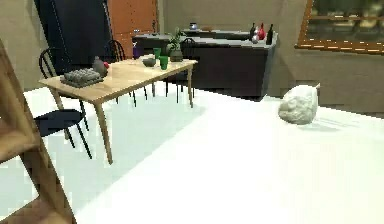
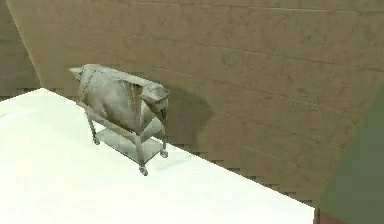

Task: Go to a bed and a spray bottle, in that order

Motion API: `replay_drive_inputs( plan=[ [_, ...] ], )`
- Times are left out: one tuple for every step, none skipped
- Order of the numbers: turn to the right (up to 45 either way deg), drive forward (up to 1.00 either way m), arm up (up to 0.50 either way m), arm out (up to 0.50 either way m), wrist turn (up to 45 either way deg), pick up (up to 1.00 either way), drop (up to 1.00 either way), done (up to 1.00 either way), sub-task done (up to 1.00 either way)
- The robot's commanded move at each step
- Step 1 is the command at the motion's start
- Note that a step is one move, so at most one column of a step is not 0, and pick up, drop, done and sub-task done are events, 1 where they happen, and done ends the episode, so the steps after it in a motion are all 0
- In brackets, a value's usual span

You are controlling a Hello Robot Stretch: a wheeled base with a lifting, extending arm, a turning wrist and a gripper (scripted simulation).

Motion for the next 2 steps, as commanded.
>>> replay_drive_inputs(
  plan=[
    [0.0, 0.6, 0.0, 0.0, 0.0, 0.0, 0.0, 0.0, 0.0],
    [-24.0, 0.0, 0.0, 0.0, 0.0, 0.0, 0.0, 0.0, 0.0]
  ],
)
